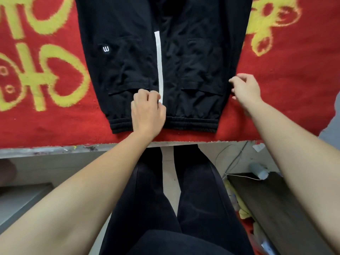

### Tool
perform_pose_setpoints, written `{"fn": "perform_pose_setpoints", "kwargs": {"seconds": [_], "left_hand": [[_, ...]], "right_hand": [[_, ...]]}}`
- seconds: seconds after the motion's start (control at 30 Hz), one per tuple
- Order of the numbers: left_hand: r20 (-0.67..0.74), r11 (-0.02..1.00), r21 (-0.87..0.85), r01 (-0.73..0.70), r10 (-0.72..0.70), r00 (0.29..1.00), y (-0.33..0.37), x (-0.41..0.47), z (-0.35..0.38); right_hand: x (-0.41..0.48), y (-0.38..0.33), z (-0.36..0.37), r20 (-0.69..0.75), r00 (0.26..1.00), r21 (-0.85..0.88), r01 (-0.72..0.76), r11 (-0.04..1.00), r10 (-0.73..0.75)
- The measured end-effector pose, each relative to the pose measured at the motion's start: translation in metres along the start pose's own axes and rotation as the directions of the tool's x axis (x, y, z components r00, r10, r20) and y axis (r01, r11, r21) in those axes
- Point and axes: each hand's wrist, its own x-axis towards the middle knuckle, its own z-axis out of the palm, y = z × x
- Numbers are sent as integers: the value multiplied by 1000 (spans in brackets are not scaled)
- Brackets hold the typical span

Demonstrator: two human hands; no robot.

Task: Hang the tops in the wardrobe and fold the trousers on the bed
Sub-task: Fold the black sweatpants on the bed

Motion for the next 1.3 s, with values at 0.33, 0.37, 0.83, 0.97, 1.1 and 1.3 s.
{"fn": "perform_pose_setpoints", "kwargs": {"seconds": [0.33, 0.37, 0.83, 0.97, 1.1, 1.3], "left_hand": [[307, 937, 39, -348, 320, 896, 97, 0, 58], [335, 940, 71, -335, 294, 895, 104, -3, 67], [571, 934, -301, 194, 13, 821, 104, -2, 42], [603, 739, -540, 403, 6, 798, 46, -6, -14], [618, 531, -629, 568, -102, 780, -32, -7, -63], [477, 493, -617, 614, -387, 789, -142, -9, -89]], "right_hand": [[36, -52, -15, 36, 997, 114, 69, 991, -73], [38, -55, -15, 37, 995, 114, 83, 990, -88], [27, -102, -6, 38, 957, 152, 280, 948, -289], [-16, -149, 26, 111, 924, 203, 339, 919, -365], [-68, -198, 96, 122, 845, 144, 504, 852, -521], [-121, -234, 228, 223, 710, -15, 687, 726, -668]]}}
